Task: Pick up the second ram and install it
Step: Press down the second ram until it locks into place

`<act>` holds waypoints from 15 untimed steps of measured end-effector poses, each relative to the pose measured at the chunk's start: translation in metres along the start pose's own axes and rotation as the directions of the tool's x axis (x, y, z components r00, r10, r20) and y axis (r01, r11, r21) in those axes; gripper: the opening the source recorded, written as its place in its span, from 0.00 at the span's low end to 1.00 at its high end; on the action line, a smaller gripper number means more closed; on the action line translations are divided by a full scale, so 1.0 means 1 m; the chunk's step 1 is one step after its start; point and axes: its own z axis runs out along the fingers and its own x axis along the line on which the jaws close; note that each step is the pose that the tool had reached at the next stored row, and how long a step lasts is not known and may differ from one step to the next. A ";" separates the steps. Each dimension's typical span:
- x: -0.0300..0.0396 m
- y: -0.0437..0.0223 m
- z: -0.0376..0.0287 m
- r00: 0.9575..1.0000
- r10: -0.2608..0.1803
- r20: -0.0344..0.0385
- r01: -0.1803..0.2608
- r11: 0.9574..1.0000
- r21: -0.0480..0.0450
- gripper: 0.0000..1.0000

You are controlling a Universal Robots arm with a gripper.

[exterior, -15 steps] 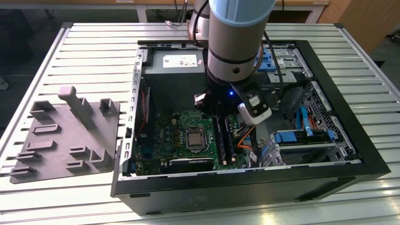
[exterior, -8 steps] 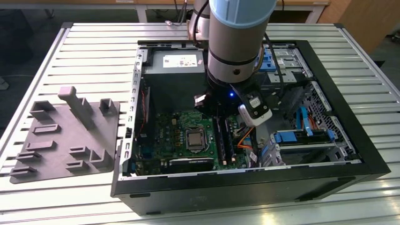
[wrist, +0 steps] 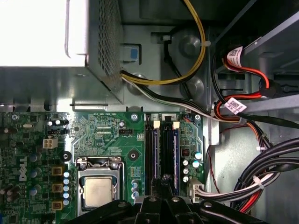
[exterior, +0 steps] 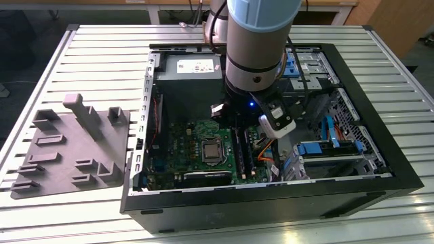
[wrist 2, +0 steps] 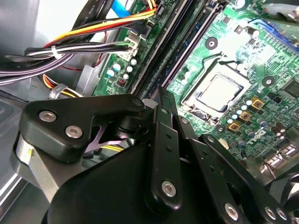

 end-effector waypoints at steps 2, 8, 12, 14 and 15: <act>0.0000 -0.0007 -0.0001 1.000 0.000 0.000 0.000 1.000 0.000 0.11; -0.0001 -0.0031 -0.0002 1.000 0.000 0.000 0.000 1.000 0.000 0.11; -0.0001 -0.0046 -0.0003 1.000 0.000 0.000 0.000 1.000 0.000 0.11; -0.0001 -0.0051 -0.0004 1.000 0.000 0.000 0.000 1.000 0.000 0.11; -0.0001 -0.0054 -0.0004 1.000 0.000 0.000 0.000 1.000 0.000 0.11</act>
